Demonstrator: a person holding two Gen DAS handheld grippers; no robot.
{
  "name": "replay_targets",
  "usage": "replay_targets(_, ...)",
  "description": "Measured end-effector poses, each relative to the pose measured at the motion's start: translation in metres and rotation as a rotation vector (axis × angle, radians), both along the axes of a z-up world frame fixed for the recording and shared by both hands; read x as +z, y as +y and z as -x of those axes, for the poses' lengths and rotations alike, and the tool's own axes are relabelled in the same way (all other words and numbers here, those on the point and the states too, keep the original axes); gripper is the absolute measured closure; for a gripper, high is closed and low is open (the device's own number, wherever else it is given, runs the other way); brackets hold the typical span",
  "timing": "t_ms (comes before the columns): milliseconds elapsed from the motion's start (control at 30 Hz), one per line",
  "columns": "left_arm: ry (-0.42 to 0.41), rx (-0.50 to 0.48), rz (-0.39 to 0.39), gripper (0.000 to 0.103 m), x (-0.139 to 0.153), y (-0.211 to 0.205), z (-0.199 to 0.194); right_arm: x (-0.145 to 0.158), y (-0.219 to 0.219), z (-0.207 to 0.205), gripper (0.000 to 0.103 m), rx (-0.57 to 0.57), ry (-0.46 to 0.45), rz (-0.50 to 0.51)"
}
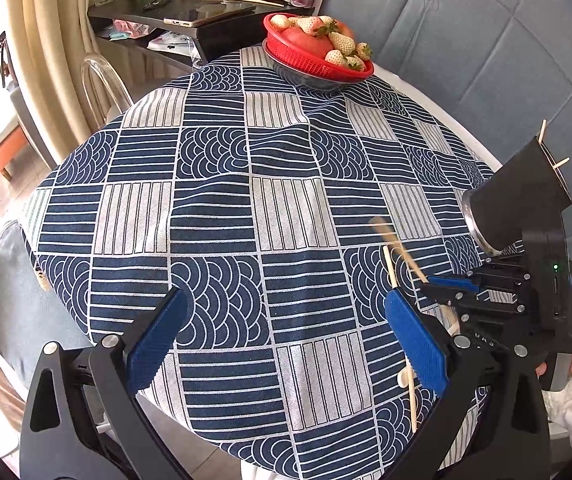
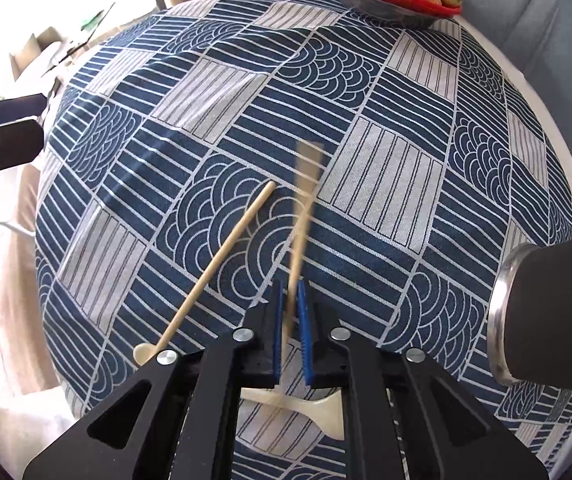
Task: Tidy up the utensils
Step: 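Grasp one wooden chopstick with the right tool and raise it upright, then grasp another wooden chopstick with the left tool while the right tool holds its chopstick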
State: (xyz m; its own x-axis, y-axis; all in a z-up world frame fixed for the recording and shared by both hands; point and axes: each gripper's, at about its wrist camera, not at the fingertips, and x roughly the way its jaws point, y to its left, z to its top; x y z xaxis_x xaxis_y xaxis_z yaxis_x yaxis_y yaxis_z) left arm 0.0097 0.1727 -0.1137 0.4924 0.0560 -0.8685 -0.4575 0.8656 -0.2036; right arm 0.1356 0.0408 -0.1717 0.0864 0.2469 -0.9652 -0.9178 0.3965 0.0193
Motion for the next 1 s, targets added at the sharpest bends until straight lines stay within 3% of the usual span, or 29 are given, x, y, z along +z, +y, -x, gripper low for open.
replay_targets(300,0.054,-0.087,-0.005,0.006,-0.011,-0.022,-0.019,0.012,-0.030,-0.009,0.098,-0.071,0.006,-0.037)
replay_targets(767,0.128,-0.234,-0.004,0.006,-0.031,-0.065,-0.059,0.098,-0.080,-0.030,0.098,-0.190,-0.071,-0.187)
replay_targets(1000,0.188,-0.268,0.039,0.006,-0.052,-0.077,-0.076,0.128,-0.109,-0.030,0.098,-0.255,-0.116,-0.230)
